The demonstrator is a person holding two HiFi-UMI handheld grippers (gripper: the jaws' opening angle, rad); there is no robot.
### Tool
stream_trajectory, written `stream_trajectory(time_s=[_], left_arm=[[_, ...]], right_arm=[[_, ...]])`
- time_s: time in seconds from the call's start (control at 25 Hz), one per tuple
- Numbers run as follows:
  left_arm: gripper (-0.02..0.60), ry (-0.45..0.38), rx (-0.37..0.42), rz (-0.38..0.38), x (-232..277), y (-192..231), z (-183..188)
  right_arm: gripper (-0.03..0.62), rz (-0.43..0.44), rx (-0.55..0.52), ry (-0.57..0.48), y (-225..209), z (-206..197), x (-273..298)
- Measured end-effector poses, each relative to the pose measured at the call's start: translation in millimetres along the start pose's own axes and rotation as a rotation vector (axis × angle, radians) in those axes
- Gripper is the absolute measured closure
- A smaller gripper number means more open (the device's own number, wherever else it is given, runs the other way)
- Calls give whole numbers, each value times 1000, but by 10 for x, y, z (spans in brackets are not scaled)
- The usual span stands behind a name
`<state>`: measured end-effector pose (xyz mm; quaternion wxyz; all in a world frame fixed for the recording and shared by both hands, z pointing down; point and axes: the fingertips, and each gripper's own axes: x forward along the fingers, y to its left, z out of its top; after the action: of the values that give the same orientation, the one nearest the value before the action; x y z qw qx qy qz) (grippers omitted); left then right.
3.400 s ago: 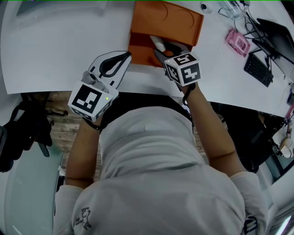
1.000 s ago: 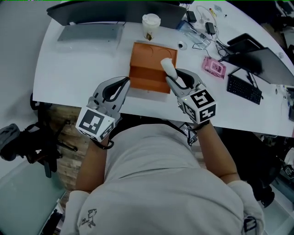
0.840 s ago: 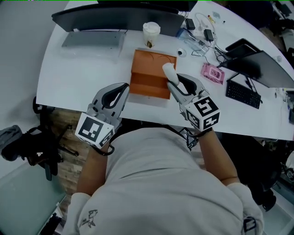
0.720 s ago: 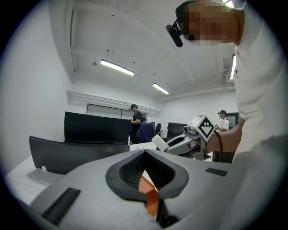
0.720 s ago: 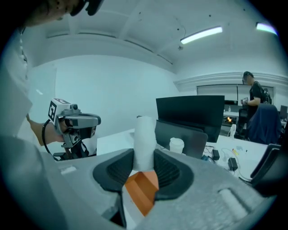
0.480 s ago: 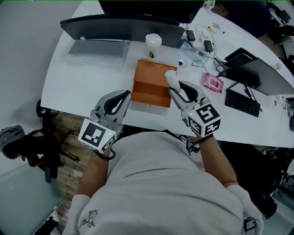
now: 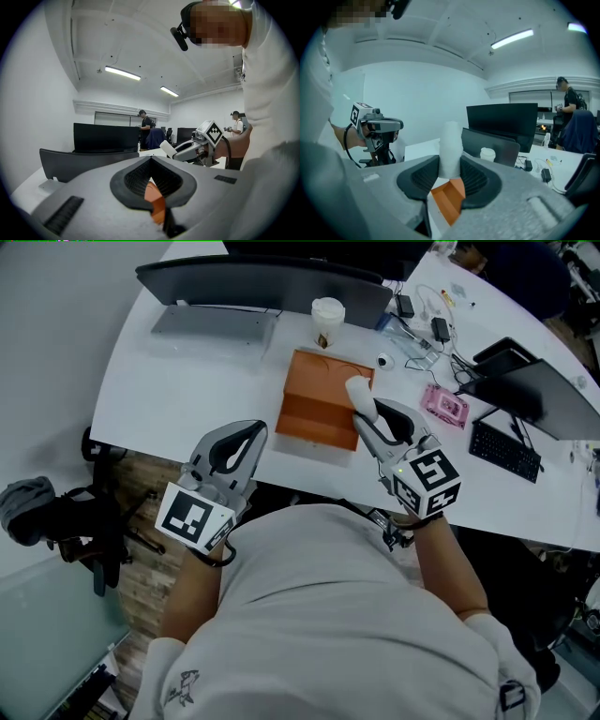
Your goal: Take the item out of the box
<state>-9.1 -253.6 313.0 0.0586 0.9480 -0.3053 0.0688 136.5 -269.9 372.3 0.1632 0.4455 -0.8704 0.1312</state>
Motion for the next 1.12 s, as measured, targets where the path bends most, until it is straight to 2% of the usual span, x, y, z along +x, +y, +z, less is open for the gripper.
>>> stream_trajectory(time_s=[0.48, 1.12], left_arm=[[583, -13, -17, -50, -420, 60, -79], [583, -70, 1, -138, -1614, 122, -101]], right_arm=[[456, -38, 5, -15, 370, 20, 12], [454, -124, -18, -59, 1580, 129, -82]])
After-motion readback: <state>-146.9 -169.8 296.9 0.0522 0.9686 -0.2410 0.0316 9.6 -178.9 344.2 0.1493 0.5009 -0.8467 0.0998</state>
